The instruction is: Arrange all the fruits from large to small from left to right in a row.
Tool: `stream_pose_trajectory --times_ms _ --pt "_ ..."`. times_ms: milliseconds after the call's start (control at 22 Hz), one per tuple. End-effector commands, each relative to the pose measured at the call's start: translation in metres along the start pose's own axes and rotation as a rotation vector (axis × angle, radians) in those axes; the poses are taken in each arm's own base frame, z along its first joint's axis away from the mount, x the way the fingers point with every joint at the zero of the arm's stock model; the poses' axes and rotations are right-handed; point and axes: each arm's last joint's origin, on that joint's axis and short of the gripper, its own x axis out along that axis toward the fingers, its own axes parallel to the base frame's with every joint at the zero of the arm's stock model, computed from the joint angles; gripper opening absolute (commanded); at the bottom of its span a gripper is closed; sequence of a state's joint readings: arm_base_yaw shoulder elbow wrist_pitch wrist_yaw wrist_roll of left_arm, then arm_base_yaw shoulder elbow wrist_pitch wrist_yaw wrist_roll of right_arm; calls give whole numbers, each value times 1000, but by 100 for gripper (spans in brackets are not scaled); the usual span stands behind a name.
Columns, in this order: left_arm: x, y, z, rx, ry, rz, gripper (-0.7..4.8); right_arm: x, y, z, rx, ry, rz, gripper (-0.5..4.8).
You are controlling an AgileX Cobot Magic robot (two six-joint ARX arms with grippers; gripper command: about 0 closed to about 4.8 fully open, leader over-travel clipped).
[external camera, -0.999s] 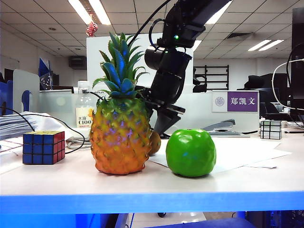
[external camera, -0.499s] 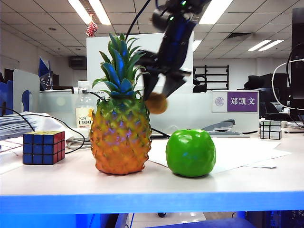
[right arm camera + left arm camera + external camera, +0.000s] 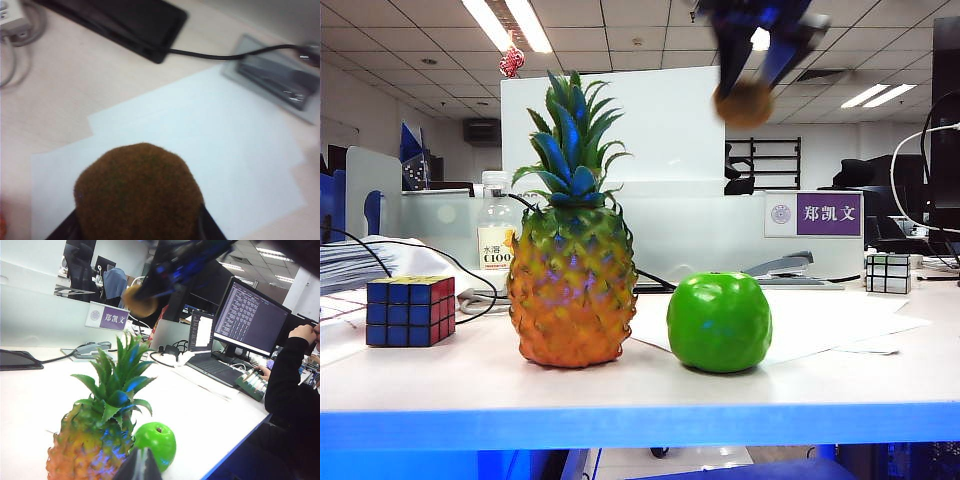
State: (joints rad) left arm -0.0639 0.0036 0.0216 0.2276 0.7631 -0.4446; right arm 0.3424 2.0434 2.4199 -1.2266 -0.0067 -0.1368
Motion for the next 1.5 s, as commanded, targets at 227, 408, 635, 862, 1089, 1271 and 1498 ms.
stream_pose_trajectory --times_ms 227,408,635,862,1089,1271,1498 --pt "0 -1 2 12 -11 -4 22 -128 4 -9 -12 -260 -42 -7" --pt "0 -1 2 11 -11 -5 22 -217 10 -39 -18 -442 -54 -7" --pt "1 -2 1 8 -7 -20 22 -290 18 -100 -34 -577 -67 -7" --pt "1 -3 1 5 -3 -33 22 -301 31 -181 -14 -672 31 -7" --pt "1 -3 1 1 -2 -35 22 -263 37 -231 19 -700 33 -7" --pt "2 -4 0 -9 4 -46 22 -199 39 -244 34 -595 56 -7" --pt "2 -2 -2 -34 22 -34 22 -116 41 -252 64 -648 64 -7"
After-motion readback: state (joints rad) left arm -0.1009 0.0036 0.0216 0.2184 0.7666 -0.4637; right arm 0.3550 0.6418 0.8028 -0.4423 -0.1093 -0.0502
